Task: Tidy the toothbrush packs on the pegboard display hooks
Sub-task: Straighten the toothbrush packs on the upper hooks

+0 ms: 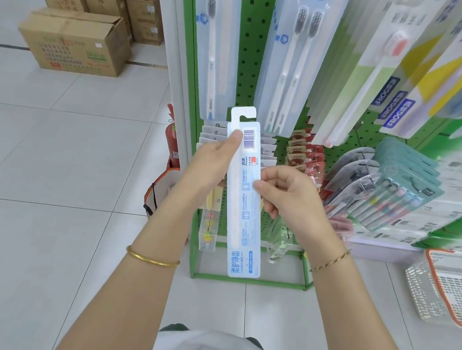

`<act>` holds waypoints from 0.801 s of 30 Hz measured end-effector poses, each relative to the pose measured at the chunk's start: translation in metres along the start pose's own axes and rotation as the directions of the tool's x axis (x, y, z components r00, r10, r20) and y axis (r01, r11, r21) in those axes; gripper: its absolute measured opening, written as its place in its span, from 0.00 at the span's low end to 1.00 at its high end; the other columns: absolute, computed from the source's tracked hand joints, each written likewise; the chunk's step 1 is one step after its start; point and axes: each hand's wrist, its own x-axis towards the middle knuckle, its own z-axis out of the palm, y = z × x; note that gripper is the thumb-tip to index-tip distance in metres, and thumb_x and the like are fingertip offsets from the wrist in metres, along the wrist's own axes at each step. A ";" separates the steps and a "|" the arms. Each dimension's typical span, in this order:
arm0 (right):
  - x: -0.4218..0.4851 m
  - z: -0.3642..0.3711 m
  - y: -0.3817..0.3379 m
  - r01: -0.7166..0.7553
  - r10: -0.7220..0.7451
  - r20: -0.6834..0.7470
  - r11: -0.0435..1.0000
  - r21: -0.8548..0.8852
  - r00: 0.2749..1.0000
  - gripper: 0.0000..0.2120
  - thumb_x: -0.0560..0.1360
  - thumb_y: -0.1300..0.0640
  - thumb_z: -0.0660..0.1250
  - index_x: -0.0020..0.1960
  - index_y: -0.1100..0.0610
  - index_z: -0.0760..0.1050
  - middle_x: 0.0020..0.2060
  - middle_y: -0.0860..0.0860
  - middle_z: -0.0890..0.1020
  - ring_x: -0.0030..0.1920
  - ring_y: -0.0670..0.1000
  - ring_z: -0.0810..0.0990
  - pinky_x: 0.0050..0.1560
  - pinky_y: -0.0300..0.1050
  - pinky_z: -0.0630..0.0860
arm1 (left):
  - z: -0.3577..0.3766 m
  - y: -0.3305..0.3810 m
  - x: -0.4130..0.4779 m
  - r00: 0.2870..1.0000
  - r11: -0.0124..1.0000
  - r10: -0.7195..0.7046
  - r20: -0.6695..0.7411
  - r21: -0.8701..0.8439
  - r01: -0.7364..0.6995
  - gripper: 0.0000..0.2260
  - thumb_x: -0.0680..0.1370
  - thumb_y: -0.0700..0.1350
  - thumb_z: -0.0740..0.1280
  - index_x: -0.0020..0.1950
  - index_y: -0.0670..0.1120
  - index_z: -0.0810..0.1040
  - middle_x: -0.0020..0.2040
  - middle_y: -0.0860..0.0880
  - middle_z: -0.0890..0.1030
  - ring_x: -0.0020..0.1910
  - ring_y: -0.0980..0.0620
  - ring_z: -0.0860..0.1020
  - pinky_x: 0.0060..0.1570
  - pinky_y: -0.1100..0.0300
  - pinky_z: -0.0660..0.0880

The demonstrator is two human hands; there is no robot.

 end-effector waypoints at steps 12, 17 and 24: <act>-0.001 0.001 0.000 0.012 -0.004 -0.120 0.997 0.074 0.993 0.03 0.77 0.64 0.65 0.48 0.63 0.77 0.24 0.47 0.75 0.23 0.43 0.70 0.24 0.36 0.68 | -0.006 -0.017 -0.005 0.946 0.991 0.064 0.319 0.094 -0.098 0.08 0.78 0.41 0.66 0.57 0.46 0.78 0.48 0.53 0.83 0.44 0.59 0.82 0.37 0.68 0.75; 0.004 -0.001 -0.007 0.052 -0.043 -0.158 0.997 0.053 0.986 0.02 0.76 0.64 0.66 0.47 0.62 0.77 0.25 0.49 0.75 0.22 0.43 0.70 0.25 0.37 0.68 | -0.011 -0.031 -0.014 0.840 0.938 -0.106 0.533 0.335 -0.094 0.16 0.75 0.41 0.70 0.62 0.48 0.75 0.57 0.52 0.81 0.57 0.53 0.79 0.56 0.57 0.77; 0.001 0.005 -0.009 0.066 -0.062 -0.180 0.998 0.018 0.982 0.02 0.76 0.64 0.66 0.46 0.60 0.77 0.26 0.49 0.75 0.22 0.43 0.70 0.25 0.37 0.68 | -0.014 -0.044 -0.025 0.778 0.825 -0.285 0.560 0.556 -0.098 0.20 0.74 0.47 0.72 0.64 0.49 0.74 0.59 0.51 0.81 0.57 0.49 0.79 0.58 0.46 0.76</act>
